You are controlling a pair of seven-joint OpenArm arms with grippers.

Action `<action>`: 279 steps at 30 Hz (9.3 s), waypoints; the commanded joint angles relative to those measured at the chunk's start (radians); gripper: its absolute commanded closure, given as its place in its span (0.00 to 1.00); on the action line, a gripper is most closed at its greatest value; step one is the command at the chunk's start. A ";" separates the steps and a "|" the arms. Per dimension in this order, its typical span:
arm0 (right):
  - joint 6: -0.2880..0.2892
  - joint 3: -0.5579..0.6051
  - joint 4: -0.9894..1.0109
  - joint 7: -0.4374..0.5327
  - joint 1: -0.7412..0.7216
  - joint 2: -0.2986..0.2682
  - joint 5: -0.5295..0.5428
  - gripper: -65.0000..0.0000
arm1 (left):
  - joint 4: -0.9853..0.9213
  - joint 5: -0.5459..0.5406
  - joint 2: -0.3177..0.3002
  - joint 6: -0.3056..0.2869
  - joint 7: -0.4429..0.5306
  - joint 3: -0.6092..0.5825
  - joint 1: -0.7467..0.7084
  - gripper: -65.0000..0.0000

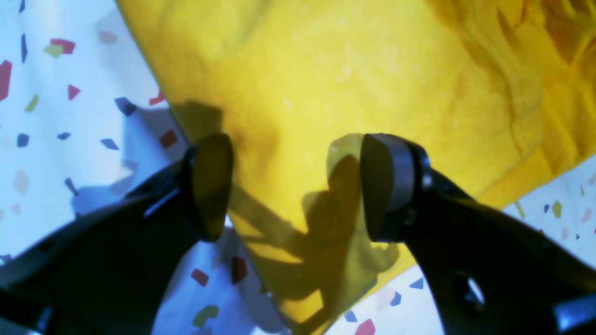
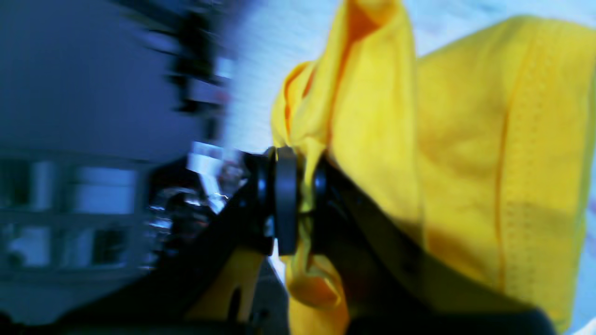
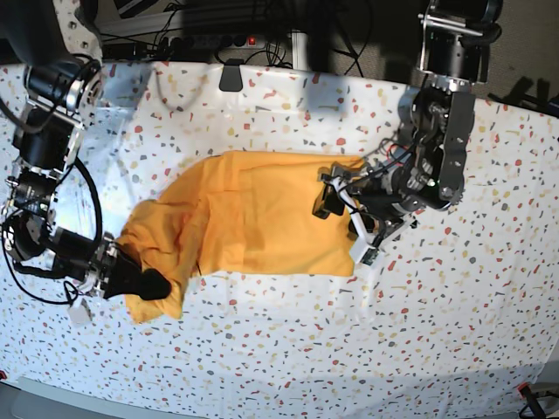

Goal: Fold the T-shirt properly
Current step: 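Fold the other strip end with the right gripper toward the left gripper, then press and tuck the bundled shirt with the right gripper, then release the shirt and raise both grippers, then grasp the shirt's edges with both grippers, then pull the shirt edges apart with both grippers to square the bundle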

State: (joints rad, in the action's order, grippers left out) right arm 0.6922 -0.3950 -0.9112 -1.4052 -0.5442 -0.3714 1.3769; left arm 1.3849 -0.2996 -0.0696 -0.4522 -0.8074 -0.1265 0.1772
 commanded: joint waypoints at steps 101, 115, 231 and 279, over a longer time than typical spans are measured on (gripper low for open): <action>0.006 0.167 -0.252 0.204 0.105 0.390 -0.626 0.60 | 0.101 0.332 -0.146 0.276 -0.038 0.000 -0.175 0.36; 0.006 0.393 -0.252 0.209 0.140 0.449 -0.620 0.60 | 0.101 0.332 -0.147 0.273 -0.059 0.000 -0.175 0.36; 0.006 0.563 -0.209 0.542 -0.035 0.280 -1.041 0.60 | 0.463 0.014 -0.128 0.114 -0.134 -0.090 -0.198 0.36; 0.006 0.689 -0.428 0.454 0.280 0.088 -0.899 0.60 | 0.121 0.326 -0.133 0.266 0.012 -0.090 -0.007 0.36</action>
State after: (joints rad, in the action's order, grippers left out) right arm 0.6895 0.2958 -1.3285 -0.9348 -0.2466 -0.2771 0.4885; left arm 1.4914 0.0101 -0.1963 -0.1944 -0.8116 -0.2222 0.1490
